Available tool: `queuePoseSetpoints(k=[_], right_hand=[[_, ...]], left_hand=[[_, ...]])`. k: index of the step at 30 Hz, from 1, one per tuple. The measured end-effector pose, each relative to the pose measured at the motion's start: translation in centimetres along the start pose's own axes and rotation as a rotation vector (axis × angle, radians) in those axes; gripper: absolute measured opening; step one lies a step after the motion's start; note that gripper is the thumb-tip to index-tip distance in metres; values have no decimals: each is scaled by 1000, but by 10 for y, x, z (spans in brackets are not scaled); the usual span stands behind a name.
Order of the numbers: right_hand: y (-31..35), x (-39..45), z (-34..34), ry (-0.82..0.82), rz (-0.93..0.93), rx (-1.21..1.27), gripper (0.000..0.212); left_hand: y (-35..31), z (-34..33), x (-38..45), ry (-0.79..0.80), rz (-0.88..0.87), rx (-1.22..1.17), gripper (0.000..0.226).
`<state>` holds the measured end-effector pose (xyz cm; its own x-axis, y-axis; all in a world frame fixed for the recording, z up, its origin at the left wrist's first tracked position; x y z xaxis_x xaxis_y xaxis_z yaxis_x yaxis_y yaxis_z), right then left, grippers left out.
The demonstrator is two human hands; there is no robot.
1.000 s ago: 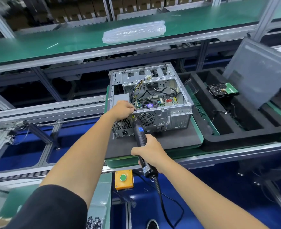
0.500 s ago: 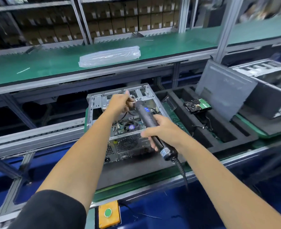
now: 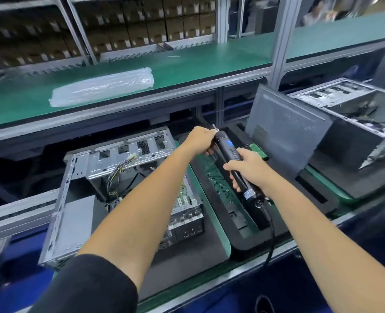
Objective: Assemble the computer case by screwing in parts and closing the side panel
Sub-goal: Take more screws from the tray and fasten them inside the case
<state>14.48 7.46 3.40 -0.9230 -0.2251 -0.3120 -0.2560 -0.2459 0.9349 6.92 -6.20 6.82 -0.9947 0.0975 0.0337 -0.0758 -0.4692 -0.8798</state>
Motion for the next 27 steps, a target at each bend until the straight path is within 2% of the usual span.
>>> queuePoseSetpoints(k=[7, 10, 15, 17, 21, 24, 27], right_hand=[[-59, 97, 59, 107, -145, 31, 22], [-86, 131, 66, 183, -202, 14, 42], [-128, 160, 62, 232, -274, -130, 75], [-140, 166, 57, 270, -312, -108, 70], [-153, 176, 54, 291, -355, -26, 39], [-161, 181, 55, 288, -386, 29, 29], [-165, 186, 53, 275, -347, 30, 32]], left_hand=[[52, -58, 87, 104, 177, 286, 31], [82, -65, 106, 143, 238, 519, 20], [131, -84, 108, 217, 313, 772, 21], [147, -96, 109, 267, 307, 873, 23], [169, -124, 113, 347, 220, 1098, 11], [189, -140, 117, 365, 211, 1145, 10], [204, -153, 120, 372, 250, 1087, 19]])
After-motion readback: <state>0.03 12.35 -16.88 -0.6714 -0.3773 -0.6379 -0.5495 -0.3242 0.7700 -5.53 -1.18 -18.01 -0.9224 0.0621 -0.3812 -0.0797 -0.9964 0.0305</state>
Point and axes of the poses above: each hand's wrist, its own x-axis towards the middle knuckle, its own z-axis out of the back of the hand, y = z × x, the point moved 10 cm from there along x, towards the middle knuckle, and after that the axes turned 7 degrees about -z, right-handed, at the moved point
